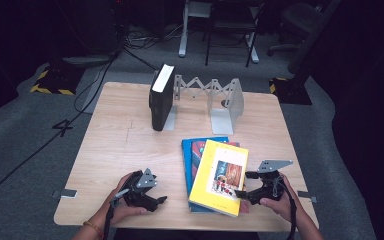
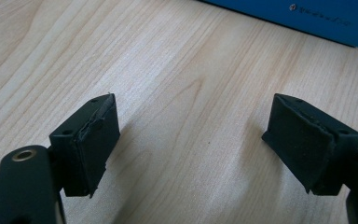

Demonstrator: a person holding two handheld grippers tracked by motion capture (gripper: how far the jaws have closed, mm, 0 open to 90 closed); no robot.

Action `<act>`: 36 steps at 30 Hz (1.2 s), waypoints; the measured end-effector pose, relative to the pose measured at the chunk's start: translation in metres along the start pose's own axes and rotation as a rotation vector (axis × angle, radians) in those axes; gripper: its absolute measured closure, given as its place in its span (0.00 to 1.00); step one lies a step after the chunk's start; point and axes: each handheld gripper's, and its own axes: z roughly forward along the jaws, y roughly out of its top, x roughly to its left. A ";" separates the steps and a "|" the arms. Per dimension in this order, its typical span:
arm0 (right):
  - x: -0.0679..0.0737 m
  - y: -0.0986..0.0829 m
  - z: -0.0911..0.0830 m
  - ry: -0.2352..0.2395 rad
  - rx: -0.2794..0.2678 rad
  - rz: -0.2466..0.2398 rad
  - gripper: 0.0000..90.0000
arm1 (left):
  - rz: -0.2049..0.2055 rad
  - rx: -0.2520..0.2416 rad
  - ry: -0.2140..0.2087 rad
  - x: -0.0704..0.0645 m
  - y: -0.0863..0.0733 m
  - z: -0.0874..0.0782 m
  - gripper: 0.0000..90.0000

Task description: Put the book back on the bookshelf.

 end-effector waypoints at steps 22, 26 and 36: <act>0.015 0.021 0.008 -0.073 0.032 -0.170 0.18 | -0.007 0.005 0.001 0.000 0.003 0.003 0.17; 0.019 0.025 0.008 -0.093 0.036 -0.209 0.19 | -0.004 0.008 0.003 0.000 0.004 0.003 0.17; 0.003 0.030 0.014 0.003 0.086 -0.120 0.17 | 0.009 -0.043 -0.029 0.005 0.029 0.000 0.28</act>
